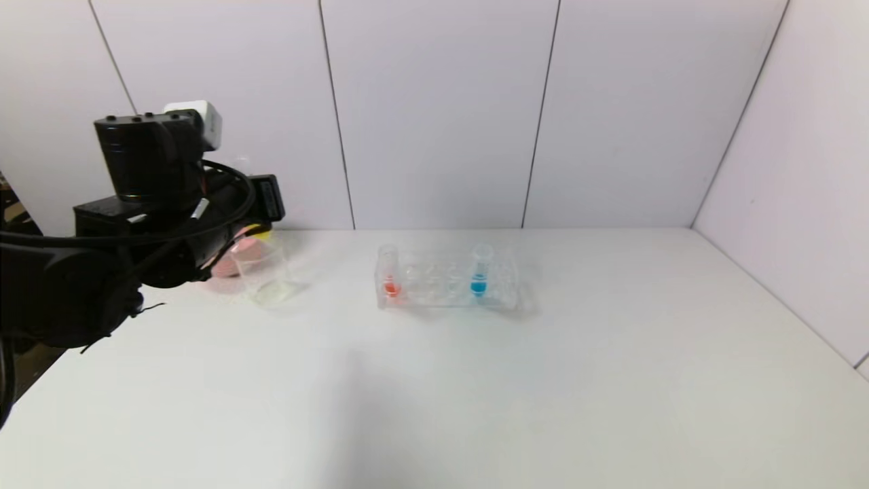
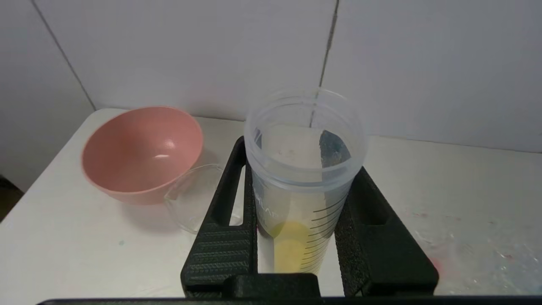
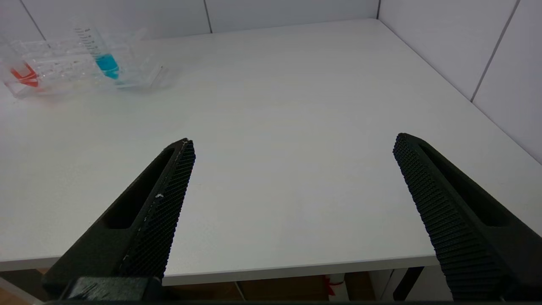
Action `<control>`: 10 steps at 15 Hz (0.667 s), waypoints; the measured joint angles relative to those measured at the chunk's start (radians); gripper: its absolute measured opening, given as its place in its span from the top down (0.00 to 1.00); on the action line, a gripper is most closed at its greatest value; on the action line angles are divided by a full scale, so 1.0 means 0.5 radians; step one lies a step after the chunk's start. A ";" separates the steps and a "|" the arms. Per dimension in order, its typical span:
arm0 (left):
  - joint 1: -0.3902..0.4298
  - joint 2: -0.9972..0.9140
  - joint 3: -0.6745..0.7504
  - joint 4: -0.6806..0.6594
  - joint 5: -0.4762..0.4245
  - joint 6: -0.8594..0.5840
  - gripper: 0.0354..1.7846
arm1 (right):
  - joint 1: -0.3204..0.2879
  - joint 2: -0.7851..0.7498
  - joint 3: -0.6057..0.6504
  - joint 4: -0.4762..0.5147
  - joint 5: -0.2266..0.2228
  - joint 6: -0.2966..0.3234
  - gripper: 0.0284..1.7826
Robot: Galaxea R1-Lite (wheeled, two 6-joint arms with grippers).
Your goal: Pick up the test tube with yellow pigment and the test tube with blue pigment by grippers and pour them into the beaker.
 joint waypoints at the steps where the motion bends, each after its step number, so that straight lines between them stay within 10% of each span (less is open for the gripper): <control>1: 0.086 -0.027 0.016 0.002 -0.034 0.010 0.72 | 0.001 0.000 0.000 0.000 0.000 0.000 0.04; 10: 0.786 -0.128 0.116 0.006 -0.538 0.097 0.72 | -0.001 0.000 0.000 0.000 0.000 0.001 0.04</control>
